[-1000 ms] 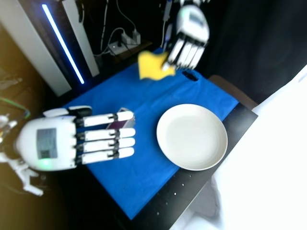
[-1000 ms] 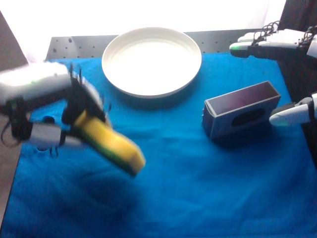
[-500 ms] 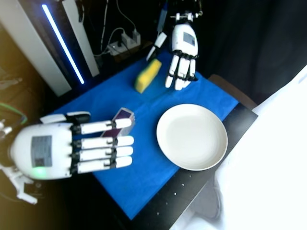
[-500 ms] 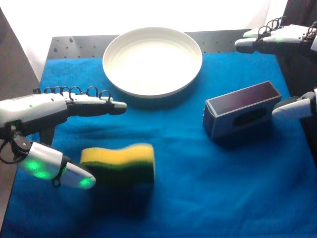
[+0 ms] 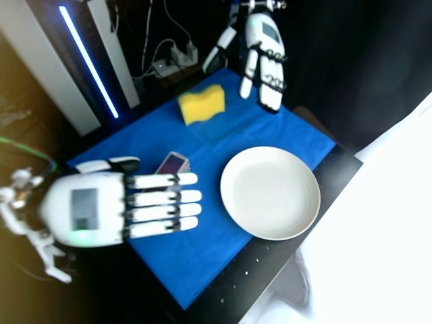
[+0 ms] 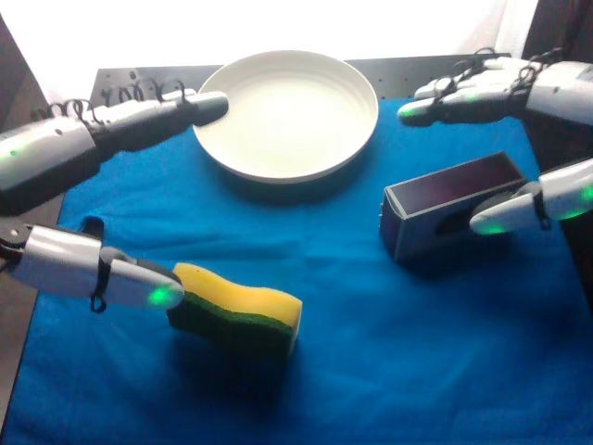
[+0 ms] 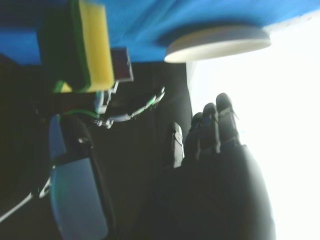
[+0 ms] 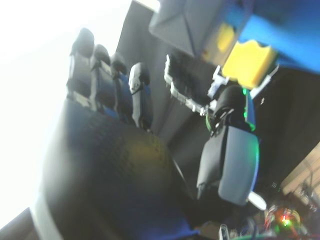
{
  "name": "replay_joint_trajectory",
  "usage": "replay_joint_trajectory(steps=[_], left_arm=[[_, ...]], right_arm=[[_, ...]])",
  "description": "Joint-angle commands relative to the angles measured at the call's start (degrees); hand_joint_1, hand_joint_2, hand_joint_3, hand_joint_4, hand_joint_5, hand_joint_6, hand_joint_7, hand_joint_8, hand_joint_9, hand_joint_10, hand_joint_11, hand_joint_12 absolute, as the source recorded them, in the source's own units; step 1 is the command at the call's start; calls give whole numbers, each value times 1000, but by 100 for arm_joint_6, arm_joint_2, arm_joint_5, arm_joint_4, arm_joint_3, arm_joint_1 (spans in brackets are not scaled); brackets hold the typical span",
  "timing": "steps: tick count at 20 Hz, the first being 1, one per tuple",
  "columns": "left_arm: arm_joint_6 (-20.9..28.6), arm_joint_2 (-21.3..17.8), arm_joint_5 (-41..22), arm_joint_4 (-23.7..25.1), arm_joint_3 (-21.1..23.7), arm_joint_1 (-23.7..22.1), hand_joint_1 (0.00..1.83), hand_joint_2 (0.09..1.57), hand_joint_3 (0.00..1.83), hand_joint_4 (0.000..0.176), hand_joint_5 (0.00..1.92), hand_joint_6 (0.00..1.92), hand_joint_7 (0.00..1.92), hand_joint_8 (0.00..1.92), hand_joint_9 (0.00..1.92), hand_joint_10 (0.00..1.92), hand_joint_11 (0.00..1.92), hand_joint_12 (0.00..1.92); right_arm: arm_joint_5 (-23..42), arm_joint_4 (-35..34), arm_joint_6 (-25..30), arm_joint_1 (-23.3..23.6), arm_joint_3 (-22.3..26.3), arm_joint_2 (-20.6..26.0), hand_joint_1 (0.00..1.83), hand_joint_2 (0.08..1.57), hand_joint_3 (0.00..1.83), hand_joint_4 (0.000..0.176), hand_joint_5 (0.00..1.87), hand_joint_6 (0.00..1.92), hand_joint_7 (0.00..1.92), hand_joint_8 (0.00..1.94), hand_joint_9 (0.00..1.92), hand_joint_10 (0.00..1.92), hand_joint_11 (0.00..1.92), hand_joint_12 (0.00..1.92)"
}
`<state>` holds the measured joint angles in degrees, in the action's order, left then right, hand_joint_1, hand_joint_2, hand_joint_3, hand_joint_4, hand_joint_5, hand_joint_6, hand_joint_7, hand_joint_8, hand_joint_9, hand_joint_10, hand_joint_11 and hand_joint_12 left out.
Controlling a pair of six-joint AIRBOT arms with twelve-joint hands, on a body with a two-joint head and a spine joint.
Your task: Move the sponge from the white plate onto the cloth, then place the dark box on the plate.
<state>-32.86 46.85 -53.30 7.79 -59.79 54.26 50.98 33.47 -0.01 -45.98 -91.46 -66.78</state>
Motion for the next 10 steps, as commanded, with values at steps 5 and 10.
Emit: replay_joint_trajectory(steps=[5,10], left_arm=[[22,-10,-781,-183,36,-30,737,794,0,176,47,5,35,4,61,5,0,352],[27,17,-785,-230,60,48,728,796,3,176,68,0,96,1,117,1,0,472]], right_arm=[[143,-39,31,154,-77,-75,1092,1030,0,0,551,1551,389,1711,547,1861,635,1889],[142,-18,31,288,-119,-79,1417,1230,8,121,642,1920,642,1940,920,1921,1101,1921]])
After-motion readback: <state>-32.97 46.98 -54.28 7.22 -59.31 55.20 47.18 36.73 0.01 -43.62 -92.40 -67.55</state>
